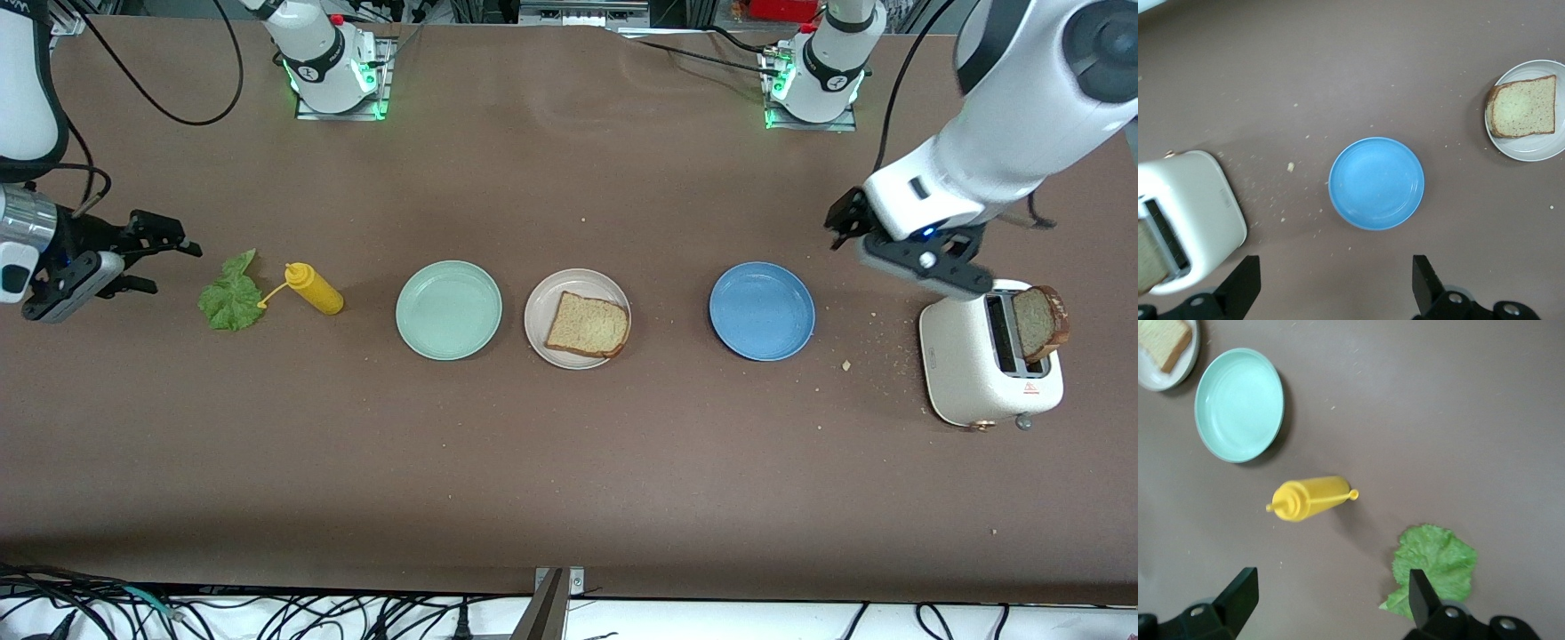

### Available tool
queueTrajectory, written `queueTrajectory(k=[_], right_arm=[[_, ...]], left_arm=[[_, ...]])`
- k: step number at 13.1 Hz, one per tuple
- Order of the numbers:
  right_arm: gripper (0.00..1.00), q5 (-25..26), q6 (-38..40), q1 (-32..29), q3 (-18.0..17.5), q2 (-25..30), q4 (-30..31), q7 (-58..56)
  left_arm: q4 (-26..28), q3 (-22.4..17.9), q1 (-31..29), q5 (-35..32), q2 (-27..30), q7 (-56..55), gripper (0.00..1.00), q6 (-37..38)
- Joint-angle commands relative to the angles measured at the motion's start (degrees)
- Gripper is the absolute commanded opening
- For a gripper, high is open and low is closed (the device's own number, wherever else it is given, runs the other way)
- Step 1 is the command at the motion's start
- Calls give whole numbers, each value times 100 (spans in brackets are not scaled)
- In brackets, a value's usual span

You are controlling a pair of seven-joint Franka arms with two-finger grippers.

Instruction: Make sandwich in beige plate with both arms

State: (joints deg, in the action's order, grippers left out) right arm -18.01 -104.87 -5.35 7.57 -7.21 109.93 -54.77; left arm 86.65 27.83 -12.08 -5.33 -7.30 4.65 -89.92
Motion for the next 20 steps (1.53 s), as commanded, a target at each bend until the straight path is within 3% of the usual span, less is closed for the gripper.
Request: queueTrajectory(k=[1, 4, 5, 11, 17, 20], right_arm=[[100, -596, -262, -1, 288, 325, 730, -1041], [100, -1290, -674, -10, 482, 273, 1319, -2349], [100, -1641, -780, -10, 552, 212, 1486, -2798], [100, -3163, -825, -28, 711, -482, 1672, -5198], [100, -3937, -746, -239, 764, -1098, 1812, -6816], [100, -4665, -501, -247, 773, -1527, 1839, -7668]], left_arm=[[-237, -844, 492, -56, 227, -61, 100, 282], [-201, -1997, 1381, 217, 343, -114, 100, 247], [-192, -2140, 1471, 226, 343, -122, 100, 247], [492, -2290, 1455, 514, 641, -113, 100, -105], [274, -2265, 1402, 709, 484, -70, 100, -26], [247, -2274, 1384, 718, 466, -114, 100, -26]])
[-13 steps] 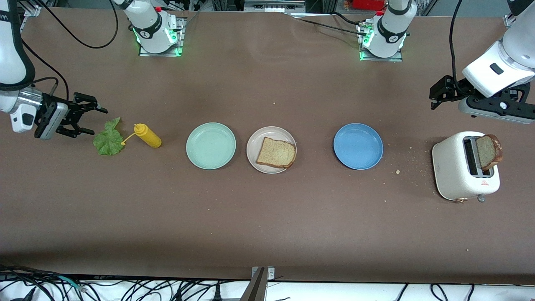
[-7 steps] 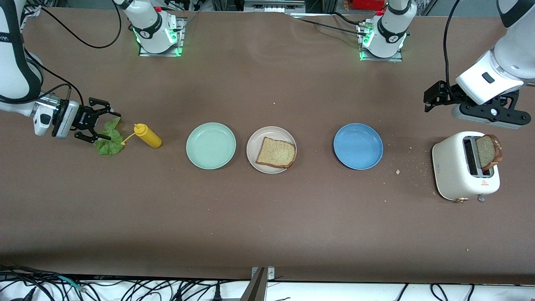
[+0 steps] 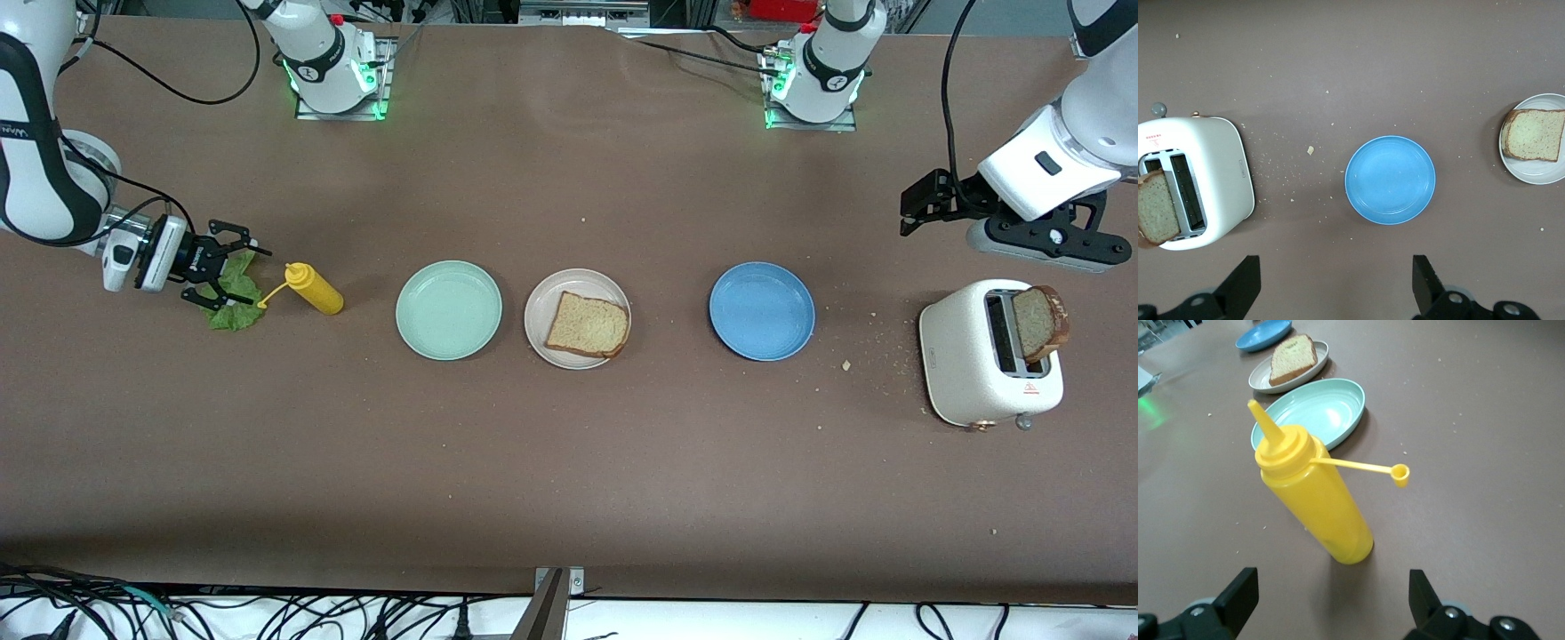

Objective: Make sandwich in beige plate with both arms
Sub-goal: 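Reach the right gripper to the yellow bottle and grasp it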

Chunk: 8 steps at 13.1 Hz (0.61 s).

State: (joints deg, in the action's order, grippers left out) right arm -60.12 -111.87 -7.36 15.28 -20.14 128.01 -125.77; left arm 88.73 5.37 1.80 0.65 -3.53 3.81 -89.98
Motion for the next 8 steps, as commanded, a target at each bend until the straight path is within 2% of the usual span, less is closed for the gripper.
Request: queueTrajectory(k=[1, 5, 8], right_arm=[[100, -692, 296, -38, -8, -376, 31, -780], [100, -1045, 315, -2, -52, -587, 13, -1018], [100, -1519, 595, 15, -96, -921, 4, -1239]], left_arm=[[39, -28, -4, 120, 89, -12, 100, -20], [39, -36, -4, 93, 89, 24, 100, -20], [39, -36, -4, 58, 89, 24, 100, -20]])
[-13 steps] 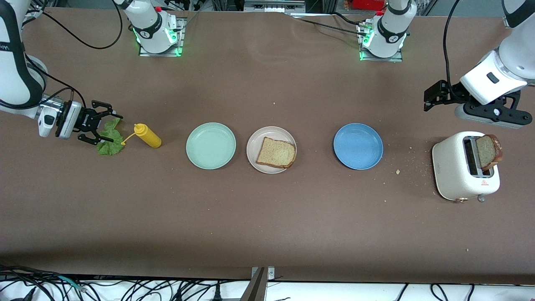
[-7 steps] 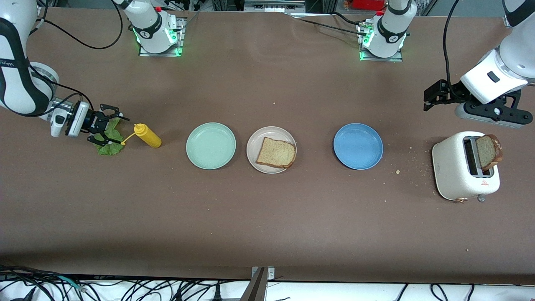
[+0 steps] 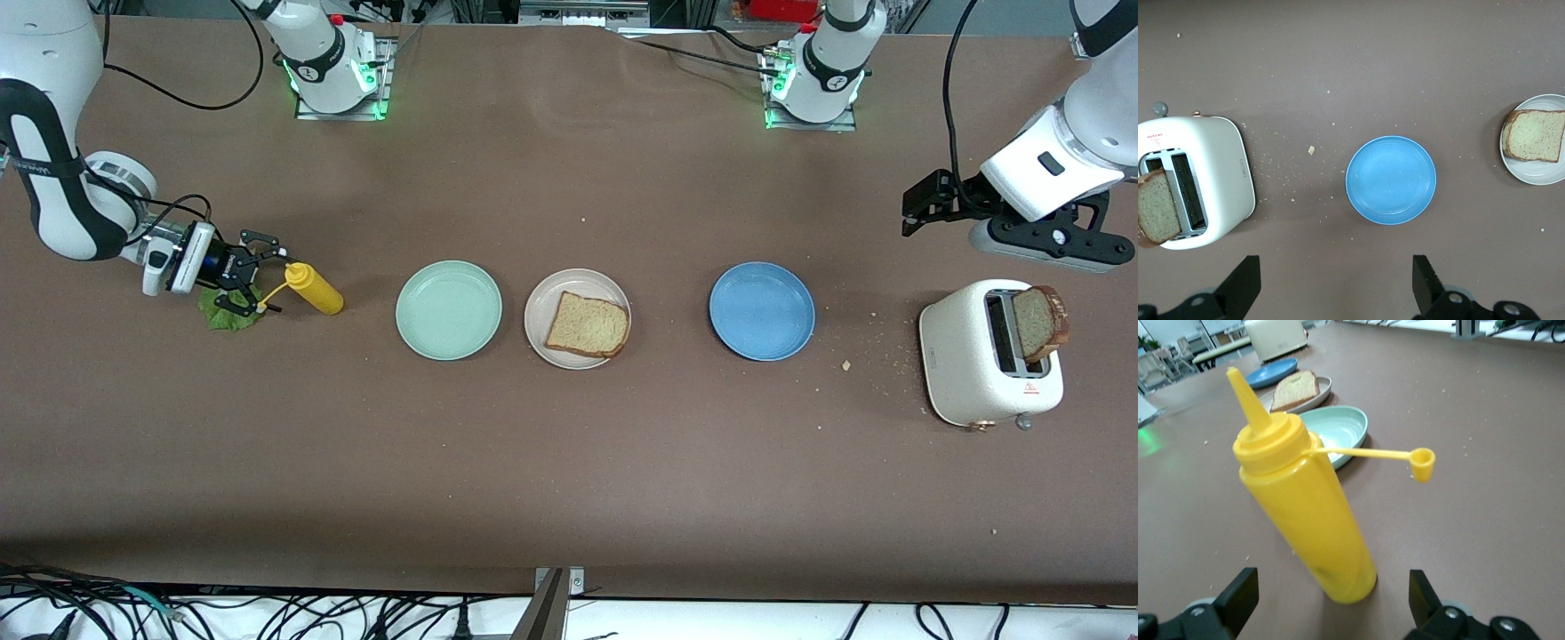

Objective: Make sandwich in beige plate with both arms
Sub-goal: 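Reach the right gripper to the yellow bottle and grasp it, then lift the yellow bottle upright with the right gripper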

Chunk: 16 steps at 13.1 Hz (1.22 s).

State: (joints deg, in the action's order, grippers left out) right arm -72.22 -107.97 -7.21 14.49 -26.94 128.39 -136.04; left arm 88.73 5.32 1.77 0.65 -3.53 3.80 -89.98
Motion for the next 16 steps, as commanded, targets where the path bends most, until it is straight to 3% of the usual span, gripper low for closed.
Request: queueTrajectory(k=[1, 9, 10, 13, 14, 16], right_arm=[[100, -397, 267, 0, -25, -311, -33, -221], [98, -1136, 241, 71, -280, -628, -60, -661], [84, -1145, 233, 71, -280, -637, -68, -661], [15, -1154, 171, 141, -280, -645, -121, -661], [0, -1162, 128, 193, -280, -645, -130, -661], [0, -1171, -47, 316, -271, -584, -226, -661]], left_arm=[[39, -31, 7, 58, 89, 24, 100, -20], [39, -39, -28, 67, 89, 33, 100, -20], [39, -39, -28, 67, 89, 33, 100, -20], [39, -39, -28, 58, 89, 33, 100, -20], [39, -39, -28, 58, 89, 33, 100, -20], [39, -39, -28, 58, 89, 33, 100, -20]])
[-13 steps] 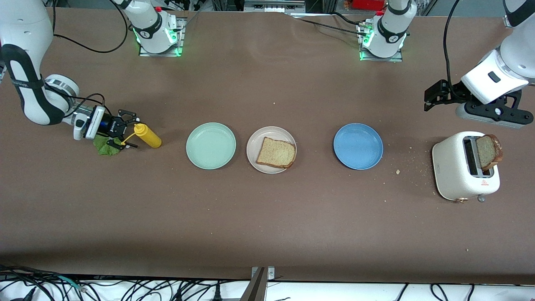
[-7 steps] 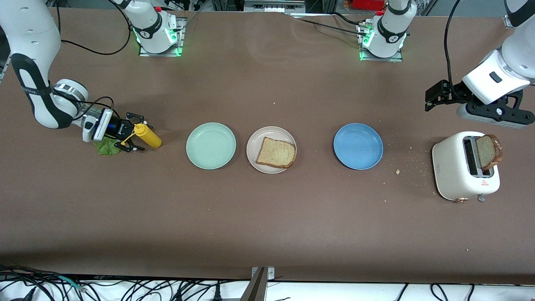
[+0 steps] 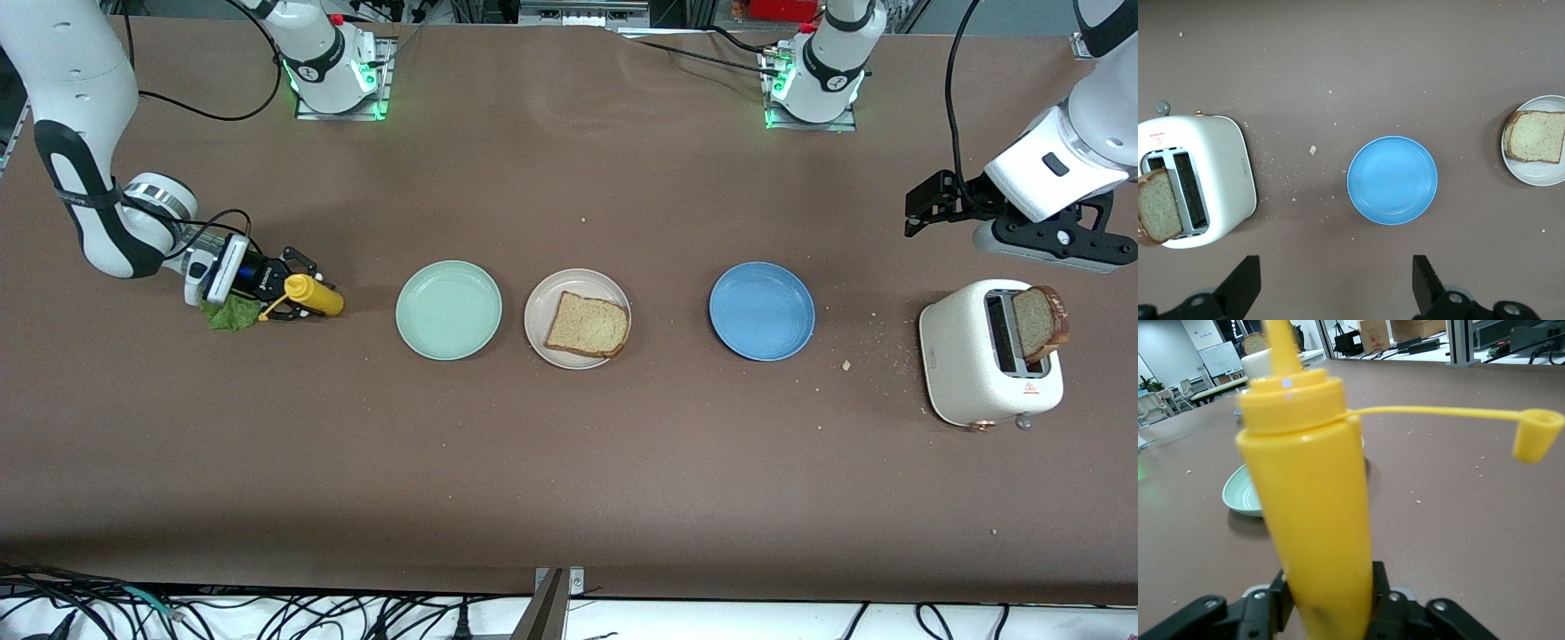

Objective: Make sandwich in beige plate with both arms
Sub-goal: 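Lift the yellow bottle upright with the right gripper, then move the bottle over the bread on the beige plate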

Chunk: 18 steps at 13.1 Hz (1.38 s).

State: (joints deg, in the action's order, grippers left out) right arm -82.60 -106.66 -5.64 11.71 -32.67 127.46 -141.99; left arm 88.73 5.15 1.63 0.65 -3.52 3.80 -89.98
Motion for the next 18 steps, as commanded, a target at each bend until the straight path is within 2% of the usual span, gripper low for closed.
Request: queueTrajectory(k=[1, 4, 6, 10, 13, 15, 18], right_arm=[[0, -125, -336, 247, 6, 24, -169, -48], [0, -28, -1030, 712, 41, 243, -529, 398], [0, 452, -1417, 1064, 59, 305, -914, 1169], [0, 2156, -1989, 1688, 59, 436, -1758, 3102], [0, 3606, -2052, 2162, 59, 524, -2260, 4561], [0, 4766, -2140, 2505, 33, 604, -2541, 5668], [0, 6111, -2140, 3085, 33, 622, -2823, 6883]], left_arm=[[39, -23, -13, 58, 89, 33, 100, -20], [39, -23, -13, 58, 89, 33, 100, -20], [39, -23, -13, 40, 89, 33, 100, -20], [39, -14, -4, 40, 89, 15, 100, -28], [39, -14, -4, 40, 89, 15, 100, -20], [39, -14, -4, 40, 89, 15, 100, -20], [39, -14, -4, 40, 89, 15, 100, -20]])
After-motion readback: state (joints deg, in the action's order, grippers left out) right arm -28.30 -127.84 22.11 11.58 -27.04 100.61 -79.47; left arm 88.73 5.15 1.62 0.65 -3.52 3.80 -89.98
